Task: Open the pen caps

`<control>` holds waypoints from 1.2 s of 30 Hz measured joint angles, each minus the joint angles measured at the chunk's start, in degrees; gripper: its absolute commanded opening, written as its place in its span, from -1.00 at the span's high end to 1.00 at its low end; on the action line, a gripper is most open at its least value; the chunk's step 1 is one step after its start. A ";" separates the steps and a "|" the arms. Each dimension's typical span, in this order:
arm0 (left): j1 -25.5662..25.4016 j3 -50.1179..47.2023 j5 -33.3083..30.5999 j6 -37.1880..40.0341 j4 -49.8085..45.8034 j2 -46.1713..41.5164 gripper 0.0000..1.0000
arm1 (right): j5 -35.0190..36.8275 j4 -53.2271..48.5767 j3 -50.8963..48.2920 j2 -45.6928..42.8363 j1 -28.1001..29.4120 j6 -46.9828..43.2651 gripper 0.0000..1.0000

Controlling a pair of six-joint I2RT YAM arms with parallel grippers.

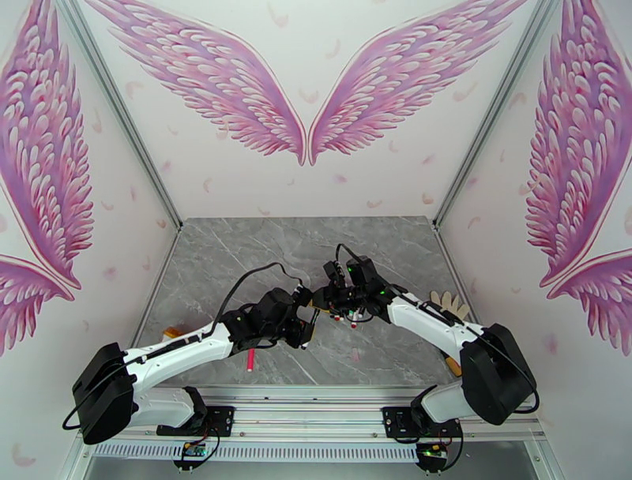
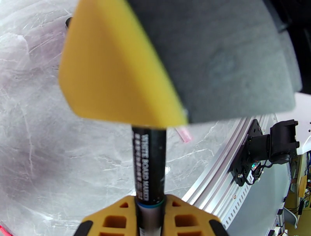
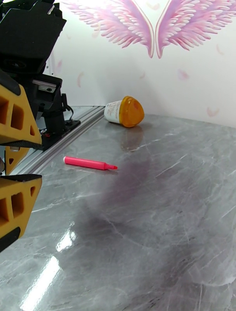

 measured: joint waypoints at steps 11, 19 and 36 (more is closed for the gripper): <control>-0.02 0.00 -0.04 -0.02 -0.07 0.00 0.66 | 0.02 0.39 0.00 0.37 0.39 -0.02 0.53; 0.04 0.02 -0.26 -0.46 0.02 -0.02 0.47 | 1.07 0.35 -0.07 0.42 0.39 -0.24 0.68; 2.10 -0.70 4.52 -2.62 6.47 1.38 0.58 | 0.20 0.83 -0.07 -1.95 0.66 1.07 0.75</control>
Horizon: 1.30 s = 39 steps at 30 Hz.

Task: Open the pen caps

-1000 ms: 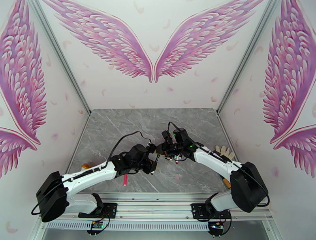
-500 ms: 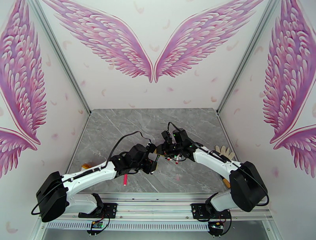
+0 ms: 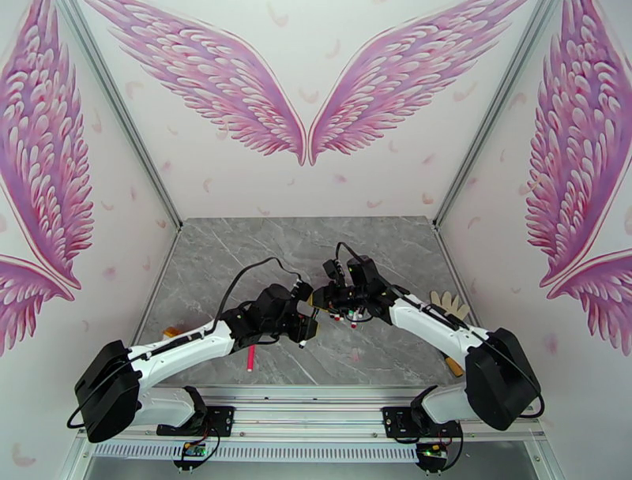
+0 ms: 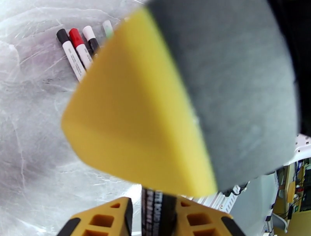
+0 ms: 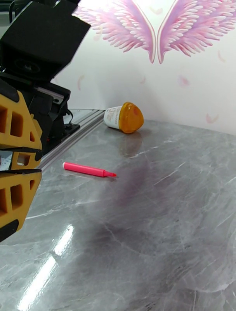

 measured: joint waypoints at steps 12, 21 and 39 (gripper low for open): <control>-4.31 1.57 -8.61 2.86 -3.23 0.00 0.82 | 4.81 -2.86 -0.42 -2.60 0.83 0.17 0.91; -6.34 1.97 -10.80 4.09 -3.04 0.11 0.82 | 8.41 -6.99 -0.37 -5.60 1.57 0.59 0.99; -6.49 1.90 -6.75 4.26 1.16 0.42 0.87 | 4.26 -7.82 -1.60 -9.33 -1.60 -3.21 1.00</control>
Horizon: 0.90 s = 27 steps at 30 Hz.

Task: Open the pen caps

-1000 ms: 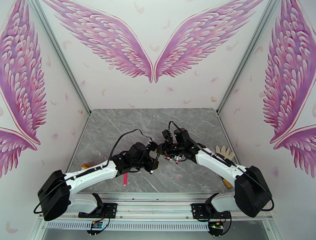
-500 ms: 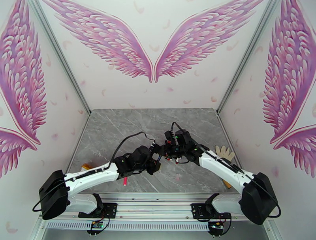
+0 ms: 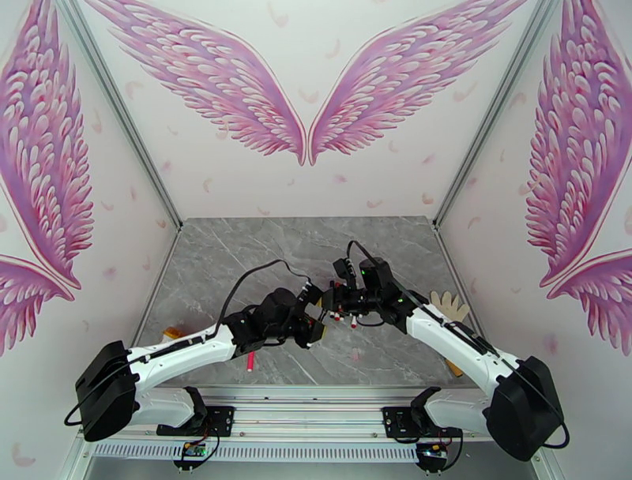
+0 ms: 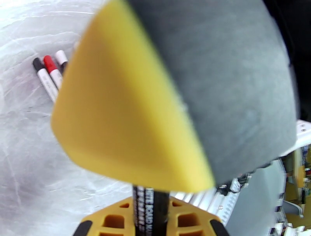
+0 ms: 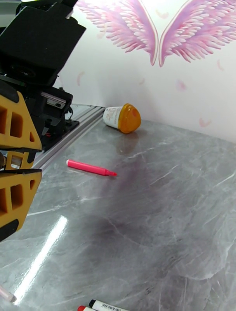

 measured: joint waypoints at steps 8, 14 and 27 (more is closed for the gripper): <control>-4.02 2.99 -10.23 1.11 -3.87 2.84 0.88 | 3.13 -3.56 0.85 0.76 0.00 0.81 1.00; -2.27 2.32 -5.07 0.79 -1.88 2.89 0.88 | 1.31 -3.54 0.87 0.90 -1.01 0.37 1.00; -1.57 2.45 -3.48 0.59 -0.17 2.89 0.92 | -1.92 -2.16 0.50 0.35 -2.95 -1.57 1.00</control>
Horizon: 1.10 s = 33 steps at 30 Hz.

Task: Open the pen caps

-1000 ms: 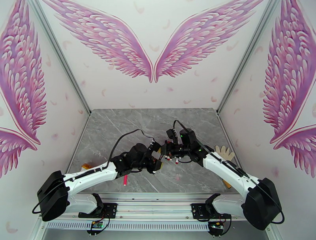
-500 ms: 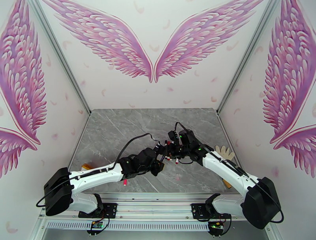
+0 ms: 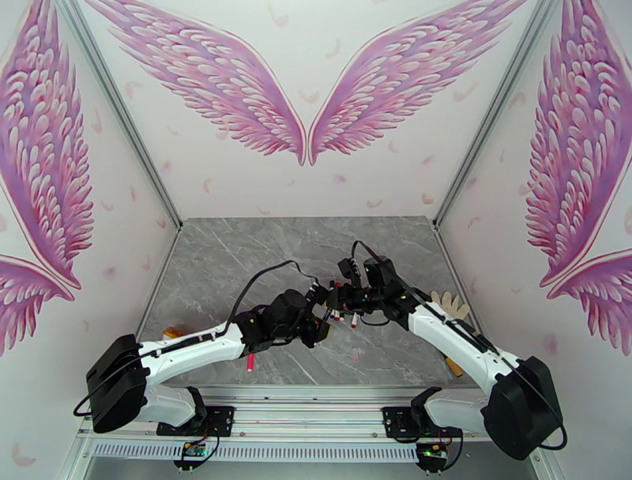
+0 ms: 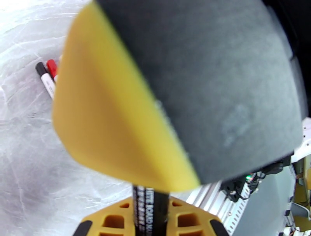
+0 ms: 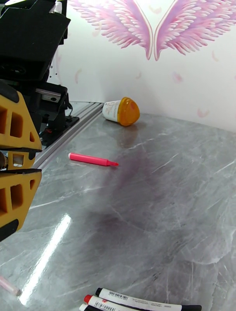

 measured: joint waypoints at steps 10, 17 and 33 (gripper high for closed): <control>-3.02 1.64 -6.71 0.55 -2.69 1.53 0.91 | 1.92 -2.99 0.42 0.26 0.02 0.44 1.00; -0.74 -0.37 0.42 -0.83 1.29 1.44 0.92 | 1.25 -2.95 0.39 0.26 -0.15 0.28 1.00; -3.91 1.60 -8.24 -0.15 -1.14 1.97 0.93 | 1.38 -4.04 0.85 -0.46 -1.01 0.33 1.00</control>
